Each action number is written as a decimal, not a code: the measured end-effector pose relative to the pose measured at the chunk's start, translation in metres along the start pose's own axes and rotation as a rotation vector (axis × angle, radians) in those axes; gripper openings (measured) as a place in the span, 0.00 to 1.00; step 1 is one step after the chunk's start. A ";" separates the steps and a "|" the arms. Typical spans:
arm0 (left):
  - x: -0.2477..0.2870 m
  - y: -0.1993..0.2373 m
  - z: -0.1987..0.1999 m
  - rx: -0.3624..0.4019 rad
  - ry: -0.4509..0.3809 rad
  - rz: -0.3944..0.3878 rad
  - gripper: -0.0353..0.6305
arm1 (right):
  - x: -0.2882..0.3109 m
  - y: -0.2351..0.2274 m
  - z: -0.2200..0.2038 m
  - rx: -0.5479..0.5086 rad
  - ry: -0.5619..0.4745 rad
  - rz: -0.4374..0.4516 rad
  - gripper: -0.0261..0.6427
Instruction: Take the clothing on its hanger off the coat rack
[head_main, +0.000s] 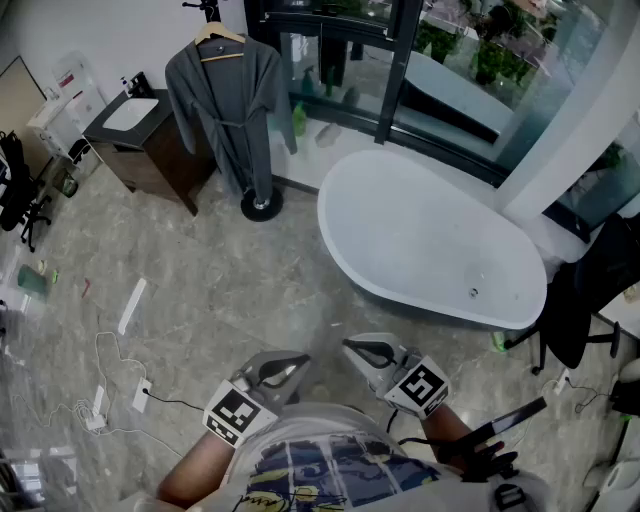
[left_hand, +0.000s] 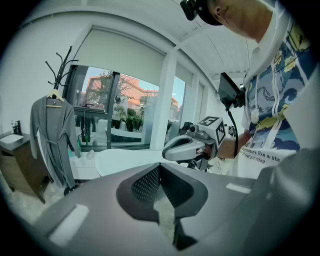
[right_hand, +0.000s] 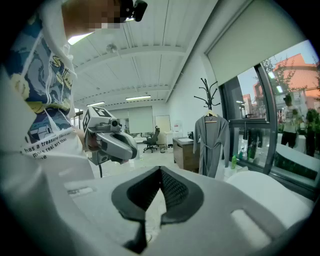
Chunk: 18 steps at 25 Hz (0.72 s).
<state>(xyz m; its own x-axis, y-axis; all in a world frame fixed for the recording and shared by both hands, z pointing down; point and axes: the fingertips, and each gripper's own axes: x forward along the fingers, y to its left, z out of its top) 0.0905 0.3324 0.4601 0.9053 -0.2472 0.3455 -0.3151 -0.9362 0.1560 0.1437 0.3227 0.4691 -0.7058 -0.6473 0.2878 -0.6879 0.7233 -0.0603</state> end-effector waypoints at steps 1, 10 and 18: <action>-0.001 -0.001 -0.004 -0.009 0.003 0.000 0.06 | -0.001 0.000 -0.001 0.004 -0.001 -0.001 0.04; -0.010 0.012 0.000 -0.044 -0.014 0.057 0.06 | -0.001 -0.003 -0.005 0.001 0.016 0.010 0.04; -0.009 0.056 -0.002 -0.059 -0.015 0.074 0.06 | 0.034 -0.025 -0.009 0.061 0.031 0.048 0.04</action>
<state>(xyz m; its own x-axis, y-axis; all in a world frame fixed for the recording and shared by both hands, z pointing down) 0.0642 0.2823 0.4672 0.8831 -0.3191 0.3441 -0.3968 -0.8992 0.1846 0.1386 0.2850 0.4884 -0.7331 -0.6038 0.3129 -0.6632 0.7366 -0.1323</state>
